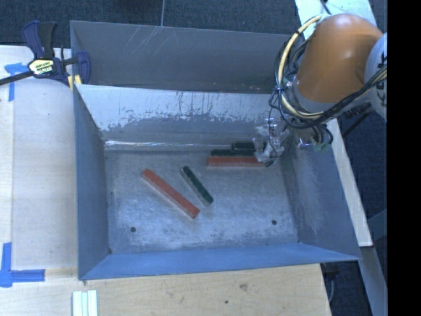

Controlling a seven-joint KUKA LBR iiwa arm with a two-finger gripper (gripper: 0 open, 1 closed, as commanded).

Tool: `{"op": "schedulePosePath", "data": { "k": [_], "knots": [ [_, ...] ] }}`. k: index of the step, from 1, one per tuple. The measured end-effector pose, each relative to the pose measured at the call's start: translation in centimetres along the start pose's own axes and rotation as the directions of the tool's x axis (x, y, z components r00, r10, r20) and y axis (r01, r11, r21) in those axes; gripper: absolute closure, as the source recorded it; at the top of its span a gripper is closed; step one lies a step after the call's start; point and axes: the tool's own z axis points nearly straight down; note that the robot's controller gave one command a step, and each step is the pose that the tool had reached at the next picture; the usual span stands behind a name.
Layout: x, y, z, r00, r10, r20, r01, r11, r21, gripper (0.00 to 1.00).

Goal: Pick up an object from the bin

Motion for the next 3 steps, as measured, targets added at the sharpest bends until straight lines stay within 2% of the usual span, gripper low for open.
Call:
{"op": "schedulePosePath", "data": {
  "k": [1,2,3],
  "knots": [
    [1.6,1.7,4.7,1.000,0.019,-0.014,-0.019,1.000,-0.003,1.00],
    [1.5,1.6,4.4,1.000,0.019,-0.008,-0.019,1.000,-0.001,0.00],
    [-2.7,-0.8,14.3,1.000,0.026,-0.016,-0.027,1.000,-0.003,0.00]
  ]
}}
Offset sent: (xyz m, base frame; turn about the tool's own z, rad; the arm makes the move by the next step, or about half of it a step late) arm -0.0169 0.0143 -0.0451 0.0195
